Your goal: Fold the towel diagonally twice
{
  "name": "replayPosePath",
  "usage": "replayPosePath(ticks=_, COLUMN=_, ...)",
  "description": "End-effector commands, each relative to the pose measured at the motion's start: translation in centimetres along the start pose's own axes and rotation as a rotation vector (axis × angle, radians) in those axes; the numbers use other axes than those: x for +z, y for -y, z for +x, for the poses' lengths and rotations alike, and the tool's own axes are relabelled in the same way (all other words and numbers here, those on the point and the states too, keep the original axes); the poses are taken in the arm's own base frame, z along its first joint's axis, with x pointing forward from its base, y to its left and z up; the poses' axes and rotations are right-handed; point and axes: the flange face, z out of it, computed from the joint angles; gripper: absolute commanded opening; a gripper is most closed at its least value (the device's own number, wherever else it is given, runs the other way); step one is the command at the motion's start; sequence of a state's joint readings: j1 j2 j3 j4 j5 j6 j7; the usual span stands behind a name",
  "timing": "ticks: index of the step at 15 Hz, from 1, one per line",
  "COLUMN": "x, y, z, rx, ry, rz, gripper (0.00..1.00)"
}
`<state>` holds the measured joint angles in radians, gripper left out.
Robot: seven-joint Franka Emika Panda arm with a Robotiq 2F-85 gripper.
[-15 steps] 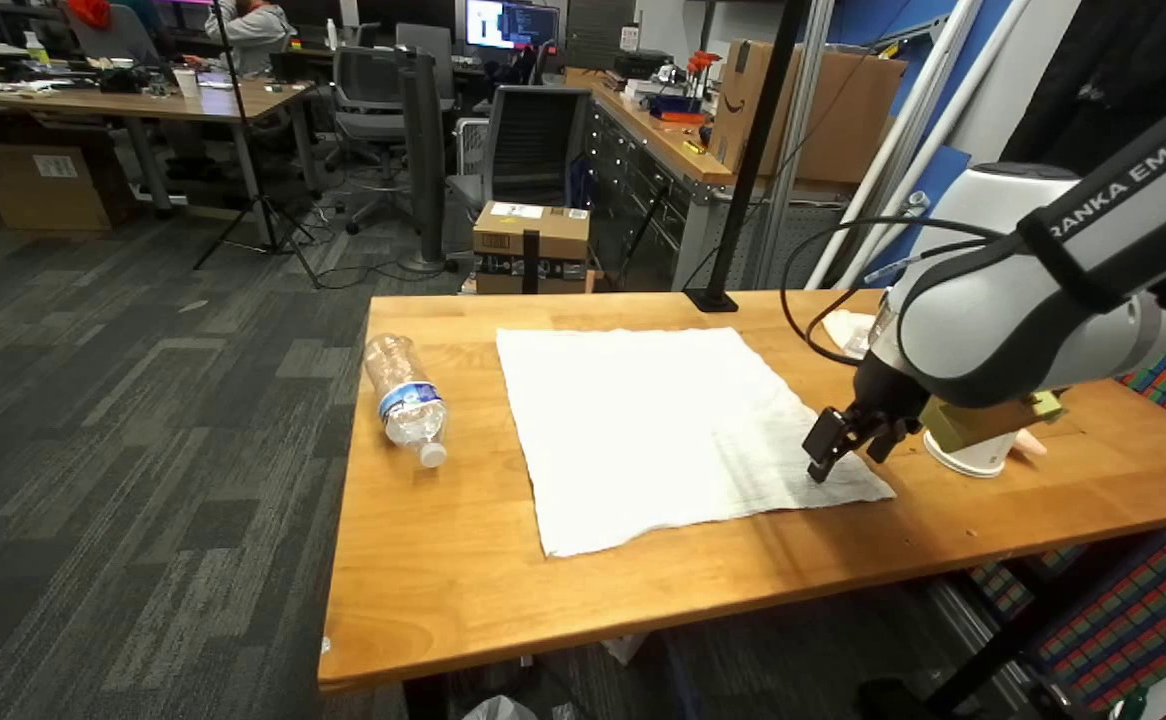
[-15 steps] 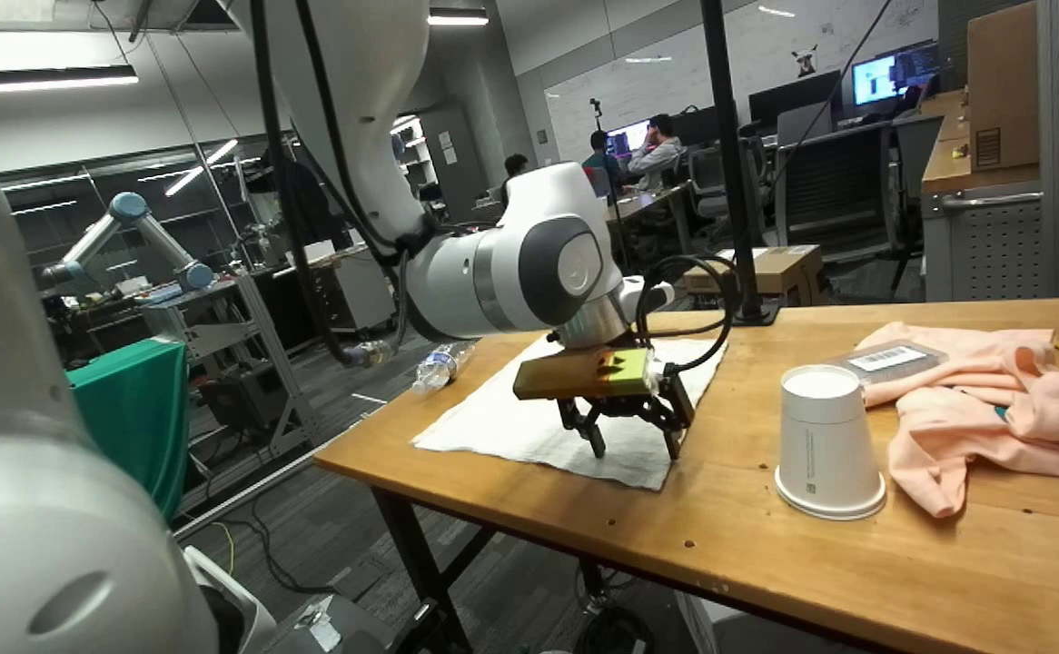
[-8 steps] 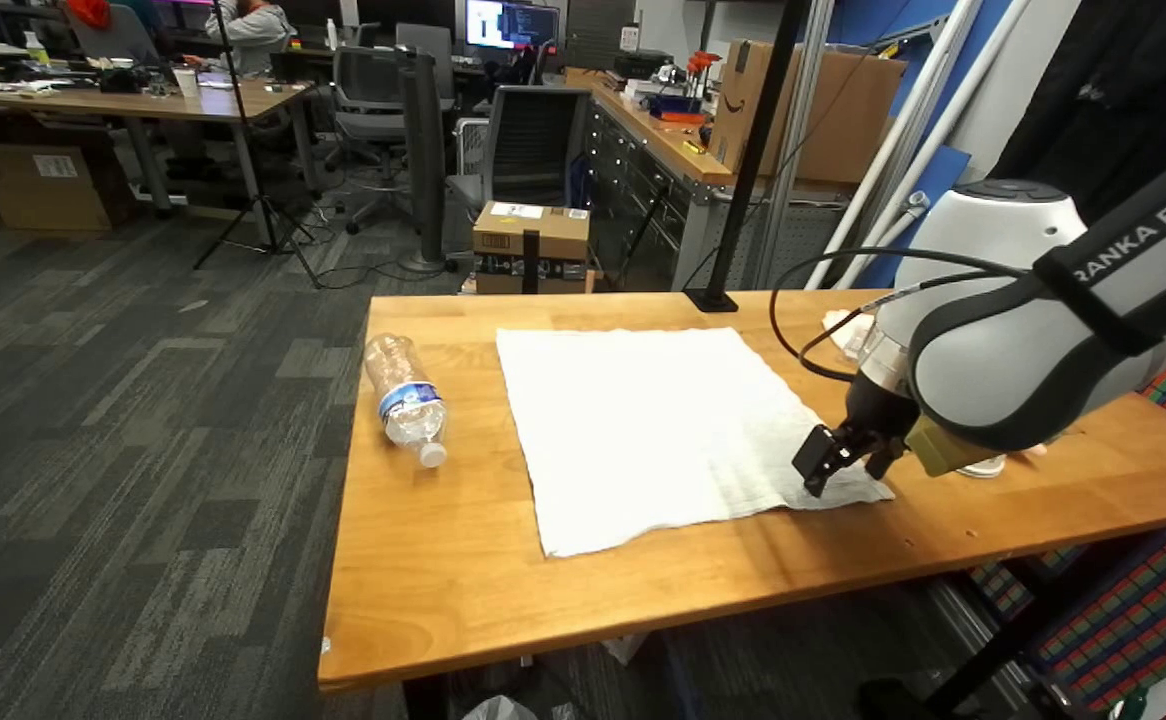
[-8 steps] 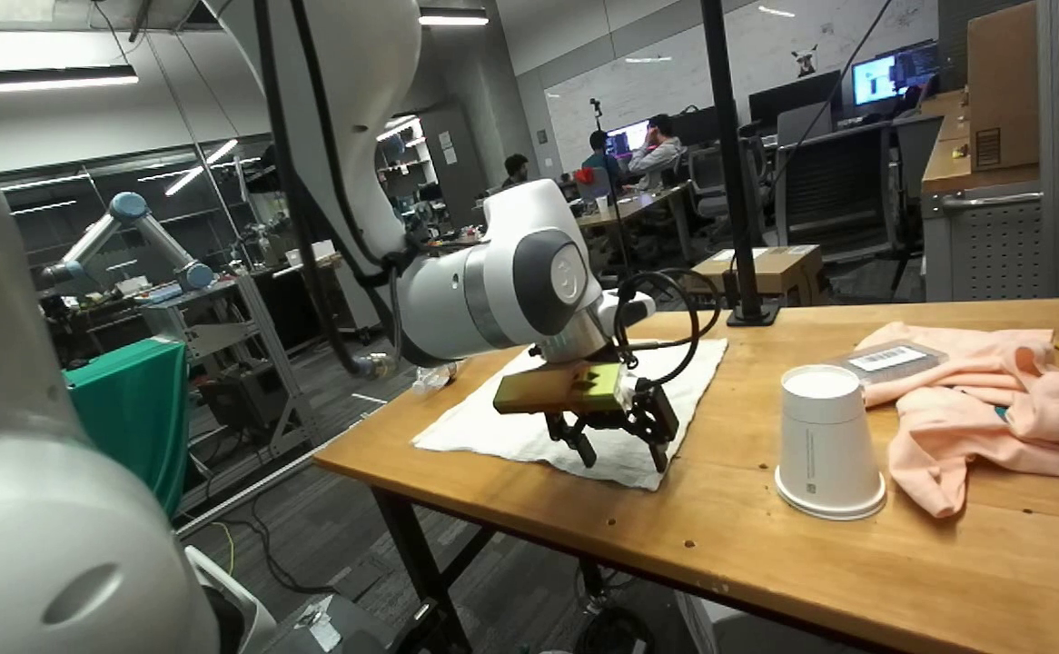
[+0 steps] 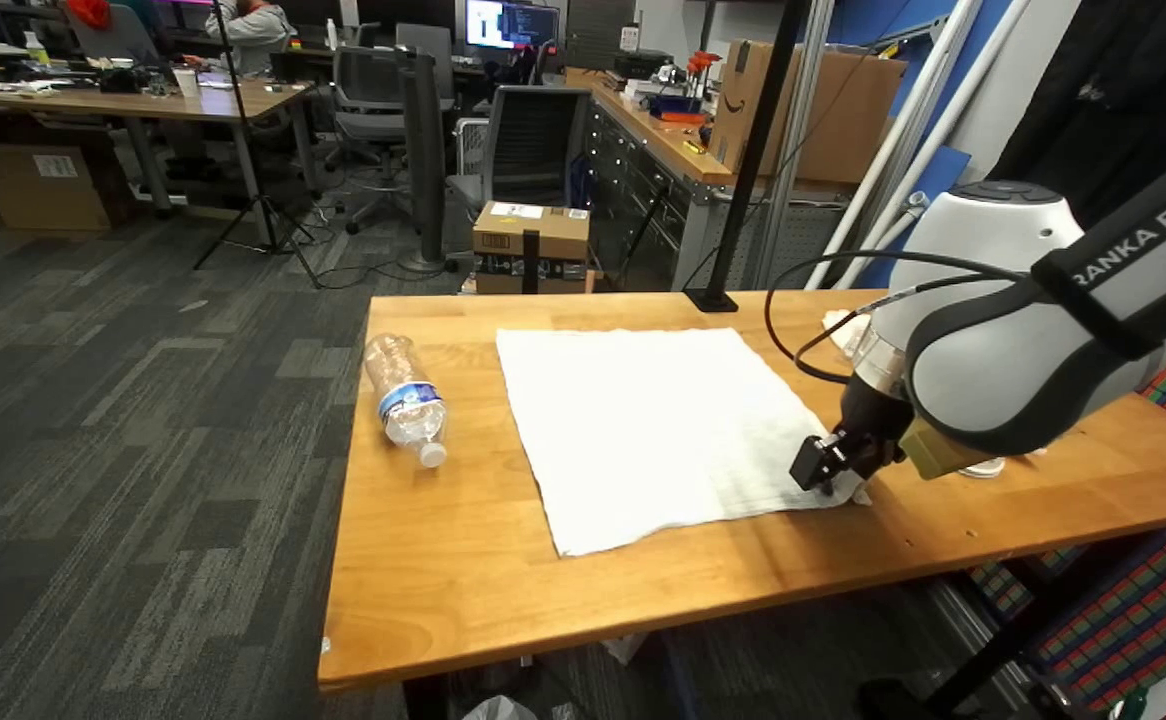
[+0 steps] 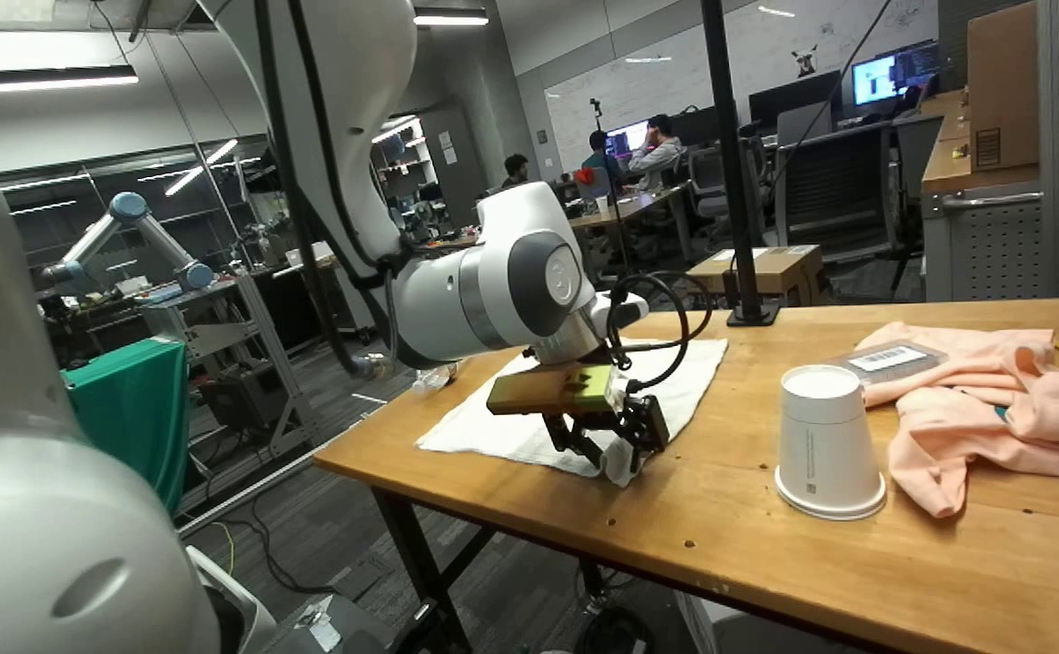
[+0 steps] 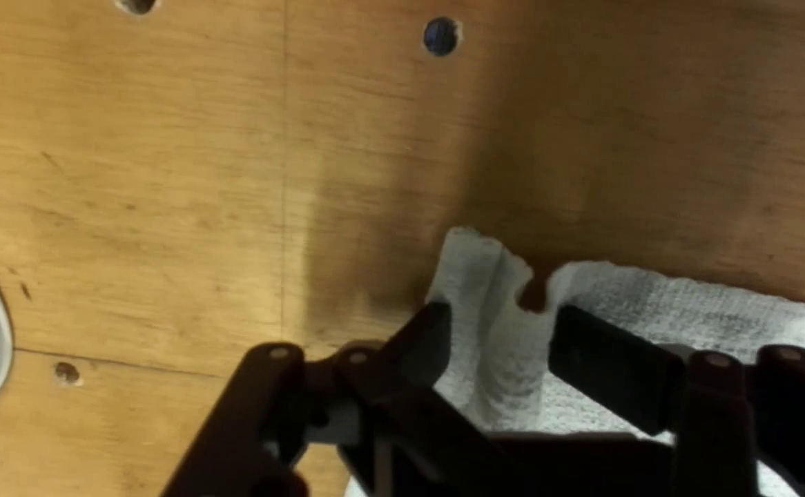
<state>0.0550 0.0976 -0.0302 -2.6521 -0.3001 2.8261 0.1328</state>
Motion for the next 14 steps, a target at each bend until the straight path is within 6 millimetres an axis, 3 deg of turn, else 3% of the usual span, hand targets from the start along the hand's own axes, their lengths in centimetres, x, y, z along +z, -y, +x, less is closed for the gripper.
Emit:
replayPosePath(ticks=1, x=0.1, y=1.1, z=-0.8, rx=-0.026, ry=0.014, rz=-0.022, gripper=0.16)
replayPosePath(ticks=2, x=0.0, y=1.1, z=-0.9, rx=-0.039, ry=0.029, rz=-0.033, gripper=0.07)
replayPosePath(ticks=6, x=-1.6, y=0.3, z=-1.4, rx=-0.069, ry=0.092, rz=-0.118, gripper=0.01)
replayPosePath(ticks=11, x=-3.7, y=0.5, z=-1.3, rx=-0.102, ry=0.195, rz=-0.213, gripper=0.05)
replayPosePath(ticks=14, x=-5.6, y=2.4, z=-0.1, rx=-0.136, ry=0.220, rz=-0.250, gripper=0.07)
